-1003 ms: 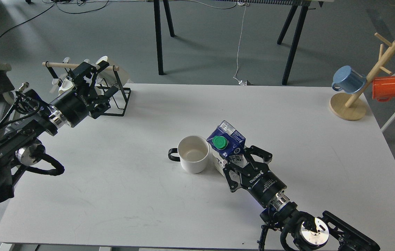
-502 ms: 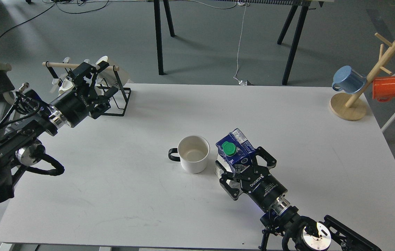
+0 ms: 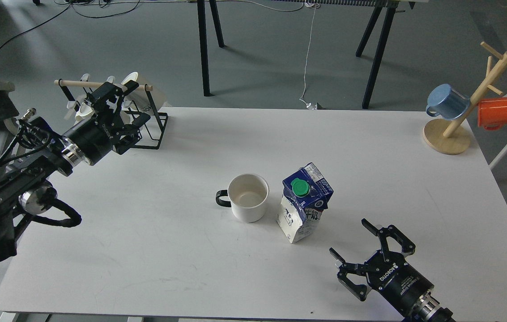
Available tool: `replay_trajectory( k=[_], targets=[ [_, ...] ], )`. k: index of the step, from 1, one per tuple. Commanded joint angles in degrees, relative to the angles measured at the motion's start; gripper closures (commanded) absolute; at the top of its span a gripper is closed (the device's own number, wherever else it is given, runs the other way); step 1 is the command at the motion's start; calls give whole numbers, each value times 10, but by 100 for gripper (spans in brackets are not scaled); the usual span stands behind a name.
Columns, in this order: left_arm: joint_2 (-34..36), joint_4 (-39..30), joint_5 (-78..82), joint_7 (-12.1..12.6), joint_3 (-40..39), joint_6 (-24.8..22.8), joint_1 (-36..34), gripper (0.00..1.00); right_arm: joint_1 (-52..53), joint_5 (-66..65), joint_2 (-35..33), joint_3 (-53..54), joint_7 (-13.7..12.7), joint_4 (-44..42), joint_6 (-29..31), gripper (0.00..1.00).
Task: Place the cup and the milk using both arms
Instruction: 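Open the right gripper and withdraw it from the carton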
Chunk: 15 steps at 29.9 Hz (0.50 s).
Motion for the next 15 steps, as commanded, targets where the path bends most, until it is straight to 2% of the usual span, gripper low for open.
replay_trajectory(
  k=[1, 5, 9, 15],
  targets=[
    [2, 0, 0, 0, 0, 0, 7, 6, -36, 4, -62, 73, 2, 10, 0, 5],
    [3, 1, 0, 0, 0, 0, 12, 6, -48, 4, -87, 195, 2, 0, 0, 4],
    [4, 18, -1, 0, -1, 0, 17, 6, -25, 4, -92, 296, 2, -52, 0, 4],
    [20, 27, -8, 0, -3, 0, 23, 6, 103, 5, -148, 255, 3, -151, 0, 4]
  ],
)
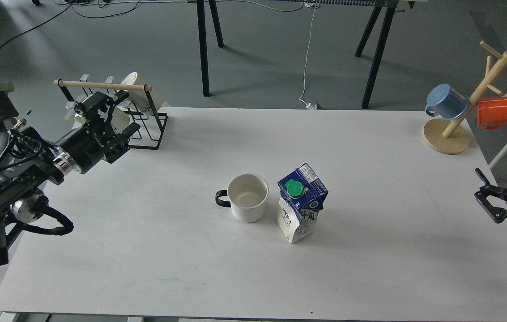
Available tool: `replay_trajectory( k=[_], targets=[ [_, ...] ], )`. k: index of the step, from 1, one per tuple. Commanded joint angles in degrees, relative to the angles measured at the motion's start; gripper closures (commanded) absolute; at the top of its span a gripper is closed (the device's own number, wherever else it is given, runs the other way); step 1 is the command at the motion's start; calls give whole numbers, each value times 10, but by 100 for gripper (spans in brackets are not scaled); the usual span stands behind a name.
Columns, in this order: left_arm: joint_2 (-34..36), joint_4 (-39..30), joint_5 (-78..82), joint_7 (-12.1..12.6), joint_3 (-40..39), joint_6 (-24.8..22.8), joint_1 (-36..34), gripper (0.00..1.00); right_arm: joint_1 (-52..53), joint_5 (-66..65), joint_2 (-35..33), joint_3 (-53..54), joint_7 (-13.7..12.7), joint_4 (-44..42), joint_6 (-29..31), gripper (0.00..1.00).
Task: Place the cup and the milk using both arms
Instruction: 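Open the right gripper and withdraw it from the carton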
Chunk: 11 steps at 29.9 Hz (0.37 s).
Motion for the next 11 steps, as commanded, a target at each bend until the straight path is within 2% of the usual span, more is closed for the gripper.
replay_trajectory(
  k=[1, 6, 11],
  targets=[
    [8, 2, -2, 0, -3, 0, 8, 6, 76, 1, -17, -40, 2, -66, 0, 4],
    [24, 2, -7, 0, -6, 0, 10, 6, 144, 1, -16, -92, 4, -120, 0, 4],
    [32, 2, -26, 0, -6, 0, 9, 4, 151, 1, -2, -100, 6, -136, 0, 4]
  ],
)
